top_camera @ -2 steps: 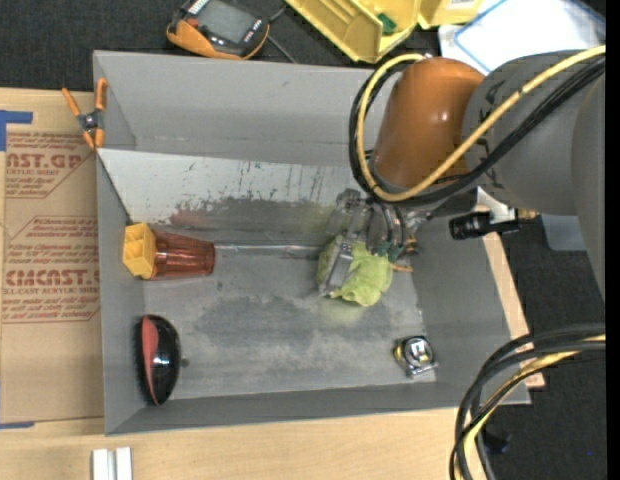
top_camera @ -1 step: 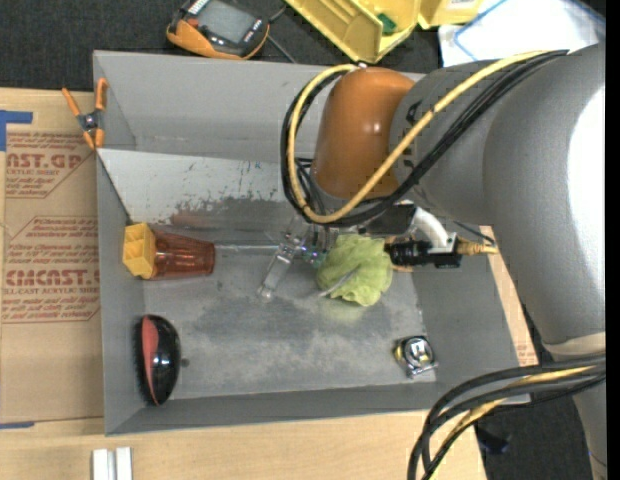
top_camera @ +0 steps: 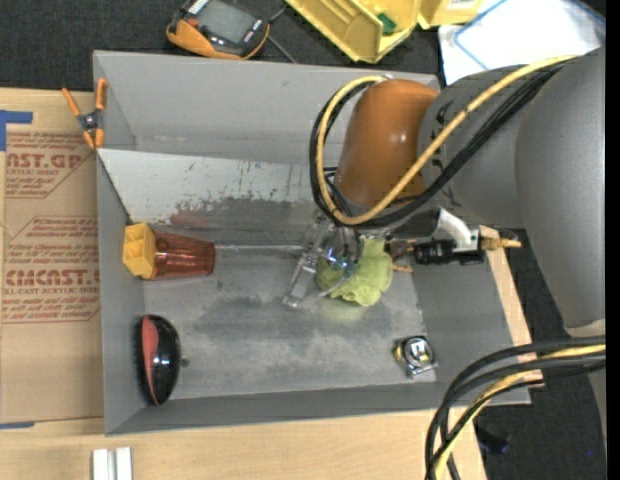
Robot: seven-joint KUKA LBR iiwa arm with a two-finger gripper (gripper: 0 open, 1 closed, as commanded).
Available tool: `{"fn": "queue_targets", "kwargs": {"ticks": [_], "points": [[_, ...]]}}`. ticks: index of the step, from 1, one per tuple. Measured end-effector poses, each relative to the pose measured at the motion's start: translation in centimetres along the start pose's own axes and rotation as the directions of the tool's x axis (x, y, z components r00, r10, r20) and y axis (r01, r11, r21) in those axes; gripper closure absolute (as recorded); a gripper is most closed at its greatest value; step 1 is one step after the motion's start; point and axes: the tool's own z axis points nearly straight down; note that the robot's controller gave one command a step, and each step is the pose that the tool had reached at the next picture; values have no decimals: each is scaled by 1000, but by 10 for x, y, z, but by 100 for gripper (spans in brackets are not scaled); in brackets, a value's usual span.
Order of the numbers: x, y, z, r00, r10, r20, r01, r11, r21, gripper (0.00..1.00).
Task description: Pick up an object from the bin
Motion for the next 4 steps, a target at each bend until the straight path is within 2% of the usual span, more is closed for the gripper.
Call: {"fn": "queue_targets", "kwargs": {"ticks": [1,2,3,4], "points": [[5,0,23,998,62,0,-62,998,-2,0],[-1,-7,31,999,49,-2,-49,999,-2,0],[19,-23,3,991,-131,-10,131,991,6,0],[3,-21,51,990,-143,-4,143,990,3,0]]}}
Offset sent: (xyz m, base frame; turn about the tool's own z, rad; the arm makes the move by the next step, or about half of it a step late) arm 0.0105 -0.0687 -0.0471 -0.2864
